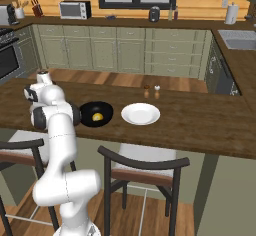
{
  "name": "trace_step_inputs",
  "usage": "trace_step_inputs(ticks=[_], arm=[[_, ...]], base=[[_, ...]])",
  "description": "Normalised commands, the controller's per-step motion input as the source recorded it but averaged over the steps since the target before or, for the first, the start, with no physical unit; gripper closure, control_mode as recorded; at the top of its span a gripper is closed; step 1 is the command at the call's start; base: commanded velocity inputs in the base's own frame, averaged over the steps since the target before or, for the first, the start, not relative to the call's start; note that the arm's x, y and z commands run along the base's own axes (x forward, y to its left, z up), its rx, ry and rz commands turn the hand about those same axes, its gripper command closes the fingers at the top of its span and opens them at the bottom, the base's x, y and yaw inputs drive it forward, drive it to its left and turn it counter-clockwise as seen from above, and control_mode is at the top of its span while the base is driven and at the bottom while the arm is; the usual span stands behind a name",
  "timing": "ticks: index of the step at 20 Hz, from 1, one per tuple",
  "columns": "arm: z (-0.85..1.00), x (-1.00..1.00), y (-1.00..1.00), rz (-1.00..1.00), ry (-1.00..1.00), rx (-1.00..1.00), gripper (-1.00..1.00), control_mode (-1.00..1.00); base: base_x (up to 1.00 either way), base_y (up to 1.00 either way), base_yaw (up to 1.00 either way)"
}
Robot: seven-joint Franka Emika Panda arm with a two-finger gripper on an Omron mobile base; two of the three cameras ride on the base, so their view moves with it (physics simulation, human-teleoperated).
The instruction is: Pick the chicken drumstick and lemon from their plates and place them in the bowl. Then put the bowl in the fridge.
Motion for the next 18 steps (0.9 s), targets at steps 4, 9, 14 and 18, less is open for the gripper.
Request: trace_step_inputs(ticks=[4,9,14,18], arm=[[-0.40,-0.12,0.06,0.02,0.02,0.00,1.00,-1.00],[0.05,-0.18,-0.05,0.00,0.00,0.00,1.00,-1.00],[0.21,-0.44,-0.24,0.00,0.00,0.00,1.00,-1.00],[0.37,-0.72,-0.75,-0.04,0.00,0.00,1.00,-1.00]], base=[[0.00,0.00,0.00],[0.00,0.00,0.00],[0.00,0.00,0.00],[0.00,0.00,0.00]])
